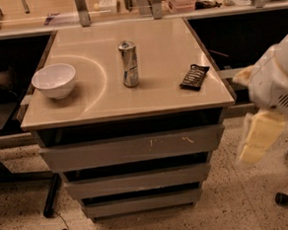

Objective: Open bottom drawer

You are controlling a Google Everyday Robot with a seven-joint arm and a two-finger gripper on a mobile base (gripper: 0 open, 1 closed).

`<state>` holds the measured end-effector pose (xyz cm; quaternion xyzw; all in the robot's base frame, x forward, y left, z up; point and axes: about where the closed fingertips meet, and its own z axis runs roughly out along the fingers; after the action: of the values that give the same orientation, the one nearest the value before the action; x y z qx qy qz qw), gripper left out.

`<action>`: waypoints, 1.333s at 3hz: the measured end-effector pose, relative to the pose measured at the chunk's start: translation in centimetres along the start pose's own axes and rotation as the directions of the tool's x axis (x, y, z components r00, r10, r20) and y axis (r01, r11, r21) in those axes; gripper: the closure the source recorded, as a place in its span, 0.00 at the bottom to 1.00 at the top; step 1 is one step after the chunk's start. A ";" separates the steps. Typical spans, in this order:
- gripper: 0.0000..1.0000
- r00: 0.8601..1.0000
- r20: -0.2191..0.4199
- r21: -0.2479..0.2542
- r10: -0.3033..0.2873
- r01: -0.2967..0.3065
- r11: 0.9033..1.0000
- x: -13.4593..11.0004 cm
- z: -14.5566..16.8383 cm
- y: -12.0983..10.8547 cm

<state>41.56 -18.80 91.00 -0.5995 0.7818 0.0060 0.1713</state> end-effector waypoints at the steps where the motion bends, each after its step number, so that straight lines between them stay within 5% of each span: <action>1: 0.00 0.999 0.039 -0.064 0.021 -0.018 0.998 0.6 6.1 3.4; 2: 0.00 0.997 0.050 -0.132 0.053 -0.046 0.990 1.8 12.8 6.9; 4: 0.00 0.991 0.092 -0.181 0.093 -0.075 0.981 1.7 15.8 8.6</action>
Offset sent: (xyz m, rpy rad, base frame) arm -0.0487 0.0459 -0.2112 0.1456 0.1921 -0.0057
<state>37.24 -14.61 74.00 -0.5776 0.7933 0.1126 0.1559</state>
